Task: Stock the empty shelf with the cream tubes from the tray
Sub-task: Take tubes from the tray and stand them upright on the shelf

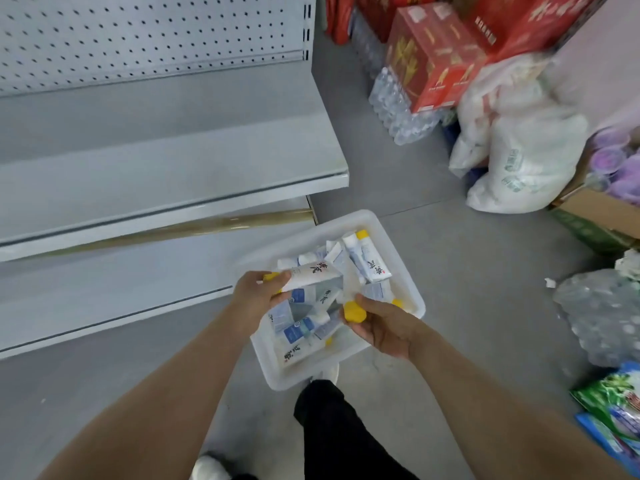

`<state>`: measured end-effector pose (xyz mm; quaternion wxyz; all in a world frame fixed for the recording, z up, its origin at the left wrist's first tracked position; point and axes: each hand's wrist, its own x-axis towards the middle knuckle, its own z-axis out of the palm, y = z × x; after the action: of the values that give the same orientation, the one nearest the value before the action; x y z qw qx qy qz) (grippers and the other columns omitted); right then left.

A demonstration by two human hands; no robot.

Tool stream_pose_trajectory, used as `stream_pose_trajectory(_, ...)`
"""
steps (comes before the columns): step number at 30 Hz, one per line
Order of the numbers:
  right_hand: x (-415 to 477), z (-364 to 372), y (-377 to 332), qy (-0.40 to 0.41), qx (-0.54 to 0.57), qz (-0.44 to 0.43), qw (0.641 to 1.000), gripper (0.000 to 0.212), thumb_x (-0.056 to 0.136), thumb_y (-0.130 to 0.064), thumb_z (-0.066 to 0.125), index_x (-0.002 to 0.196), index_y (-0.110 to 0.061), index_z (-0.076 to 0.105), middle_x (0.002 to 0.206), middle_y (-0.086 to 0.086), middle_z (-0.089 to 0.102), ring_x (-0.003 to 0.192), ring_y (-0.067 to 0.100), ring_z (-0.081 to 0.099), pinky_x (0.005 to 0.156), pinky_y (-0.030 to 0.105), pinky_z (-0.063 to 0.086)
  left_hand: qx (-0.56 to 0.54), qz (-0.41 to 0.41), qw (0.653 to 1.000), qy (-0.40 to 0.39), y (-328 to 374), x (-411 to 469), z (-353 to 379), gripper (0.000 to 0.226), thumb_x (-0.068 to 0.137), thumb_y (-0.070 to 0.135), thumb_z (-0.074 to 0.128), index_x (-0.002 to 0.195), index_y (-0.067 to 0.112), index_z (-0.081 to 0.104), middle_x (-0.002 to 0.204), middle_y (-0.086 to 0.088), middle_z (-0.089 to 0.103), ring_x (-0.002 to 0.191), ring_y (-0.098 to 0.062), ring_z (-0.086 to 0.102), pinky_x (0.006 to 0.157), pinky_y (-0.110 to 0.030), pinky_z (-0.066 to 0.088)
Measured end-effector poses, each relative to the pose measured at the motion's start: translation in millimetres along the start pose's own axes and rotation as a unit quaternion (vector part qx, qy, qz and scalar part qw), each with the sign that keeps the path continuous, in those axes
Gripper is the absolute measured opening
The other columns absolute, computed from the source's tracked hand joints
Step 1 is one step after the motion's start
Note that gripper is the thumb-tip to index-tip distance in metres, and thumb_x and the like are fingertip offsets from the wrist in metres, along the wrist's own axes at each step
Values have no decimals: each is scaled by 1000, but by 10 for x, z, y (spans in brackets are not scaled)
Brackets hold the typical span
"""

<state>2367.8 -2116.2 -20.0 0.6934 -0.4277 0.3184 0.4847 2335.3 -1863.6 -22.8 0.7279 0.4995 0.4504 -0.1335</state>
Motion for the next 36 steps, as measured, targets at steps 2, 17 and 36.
stream_pose_trajectory(2, -102, 285, 117, -34, -13, -29, 999, 39, 88, -14, 67, 123, 3, 60, 127, 27, 60, 112, 30, 65, 78, 29, 60, -95, -28, 995, -19, 46, -263, -289, 29, 82, 11, 74, 99, -8, 61, 112, -20, 65, 94, -26, 69, 78, -31, 59)
stream_pose_trajectory(17, -897, 4101, 1723, -270, -79, -166, 945, 29, 89, -20, 61, 117, -18, 56, 93, 8, 63, 74, 20, 58, 55, 24, 47, -255, 189, 935, -160, 841, -2506, -3483, 23, 82, 13, 67, 99, 6, 53, 100, -15, 60, 96, -24, 65, 79, -31, 58)
stream_pose_trajectory(36, -1054, 7797, 1368, -381, -237, -356, 820, 31, 94, -21, 63, 119, -4, 61, 105, 14, 67, 103, 24, 67, 78, 36, 57, -59, 490, 867, 69, 3533, -2973, -5546, 30, 94, 41, 55, 110, 16, 61, 108, -1, 72, 102, -19, 66, 80, -31, 49)
